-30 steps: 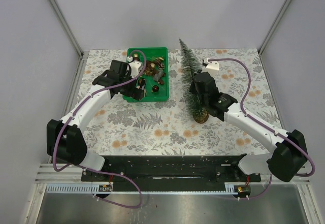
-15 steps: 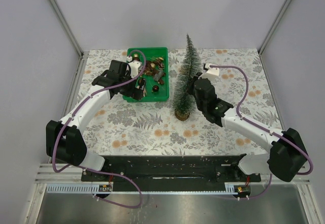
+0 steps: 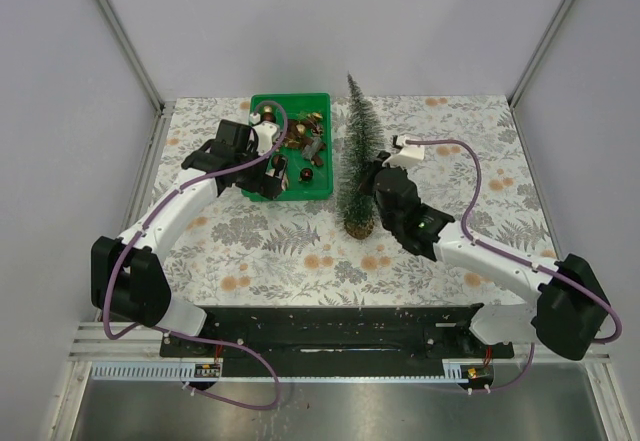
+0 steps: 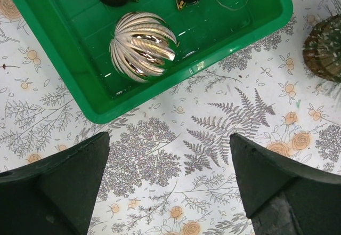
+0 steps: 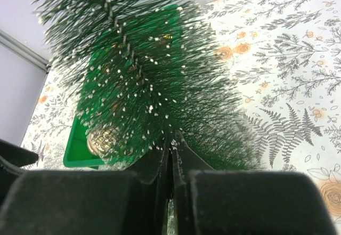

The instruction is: Decorate the small christmas tree

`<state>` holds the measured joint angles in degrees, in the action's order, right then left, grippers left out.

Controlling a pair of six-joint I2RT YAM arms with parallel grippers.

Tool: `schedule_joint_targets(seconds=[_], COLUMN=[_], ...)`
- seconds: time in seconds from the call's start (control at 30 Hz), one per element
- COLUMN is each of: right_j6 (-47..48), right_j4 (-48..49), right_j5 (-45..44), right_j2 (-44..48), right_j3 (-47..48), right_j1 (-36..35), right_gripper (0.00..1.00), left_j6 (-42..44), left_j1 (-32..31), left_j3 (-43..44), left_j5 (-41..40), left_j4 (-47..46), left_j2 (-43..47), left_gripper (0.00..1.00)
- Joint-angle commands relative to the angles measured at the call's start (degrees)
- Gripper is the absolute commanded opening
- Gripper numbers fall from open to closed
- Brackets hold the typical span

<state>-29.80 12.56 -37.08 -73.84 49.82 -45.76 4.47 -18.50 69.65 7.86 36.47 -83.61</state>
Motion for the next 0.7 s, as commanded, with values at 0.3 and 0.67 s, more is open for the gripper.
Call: schedule_joint_targets(seconds=[0.3,0.67], right_j6=[-0.7,-0.7], right_j4=[-4.4,-5.9], right_j5=[-11.7,-12.2], right_j2=[4.5,5.9], right_j3=[-2.7,-3.2], right_j1=[-8.3,-9.6], right_gripper=[0.45,0.68], left_j6=[0.1,-0.3], left_j1=[0.4,0.6], left_j3=[-0.7,0.3], left_j5=[-2.4,-2.8], left_j4=[-1.2,-1.2], left_j2=[2.6,3.7], left_gripper=[0.99,0.99])
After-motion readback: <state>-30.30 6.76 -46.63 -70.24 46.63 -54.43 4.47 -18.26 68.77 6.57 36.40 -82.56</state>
